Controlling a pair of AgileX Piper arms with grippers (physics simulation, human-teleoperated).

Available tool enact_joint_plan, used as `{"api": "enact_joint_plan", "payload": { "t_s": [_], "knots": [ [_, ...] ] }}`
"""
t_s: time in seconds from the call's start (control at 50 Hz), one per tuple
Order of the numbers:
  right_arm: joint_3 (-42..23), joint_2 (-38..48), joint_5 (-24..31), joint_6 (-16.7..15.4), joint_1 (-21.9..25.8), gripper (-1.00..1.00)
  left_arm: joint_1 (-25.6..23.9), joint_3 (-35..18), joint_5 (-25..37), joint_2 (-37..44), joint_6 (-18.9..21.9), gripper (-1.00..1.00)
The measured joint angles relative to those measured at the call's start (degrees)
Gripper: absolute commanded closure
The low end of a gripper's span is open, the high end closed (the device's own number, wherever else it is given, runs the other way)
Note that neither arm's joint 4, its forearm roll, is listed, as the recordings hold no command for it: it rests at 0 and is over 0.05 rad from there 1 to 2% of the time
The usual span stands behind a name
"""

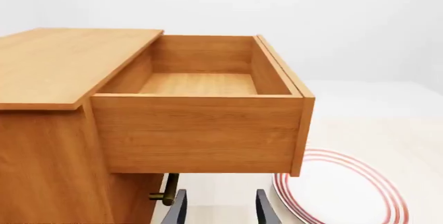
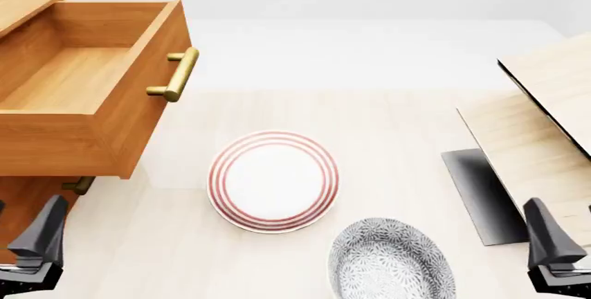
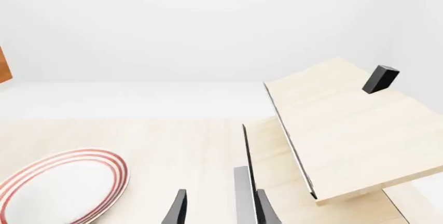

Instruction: Close the top drawer of the cabinet.

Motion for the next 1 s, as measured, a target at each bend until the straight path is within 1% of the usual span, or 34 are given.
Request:
{"api": "enact_joint_plan", "payload": {
  "t_s": [0.28,0.46,0.56,0.86,1.0],
  "knots": [
    [-0.13,0.60,-0.31,0.46,-0.16,-1.00,0.86,0.61,-0.47,-0.91,0.77,-1.00],
    [-0.16,1.13,-0.68,0.89,-0.26,-1.00,0.90,-0.08,-0.51,-1.25,0.93,-1.00],
    [-0.15,0.77,-0.43,0.46,-0.17,-1.00,0.89,-0.55,-0.60,-1.40,1.10,-1.00],
    [-0.14,0.31,-0.12,-0.05,-0.06,-1.00,0.64,-3.26,-1.73,-1.63,1.76,-1.00],
    [-0.14,0.24,-0.08,-0.12,-0.04,-1.00,0.68,-5.64,-1.75,-1.67,1.60,-1.00]
  ]
}}
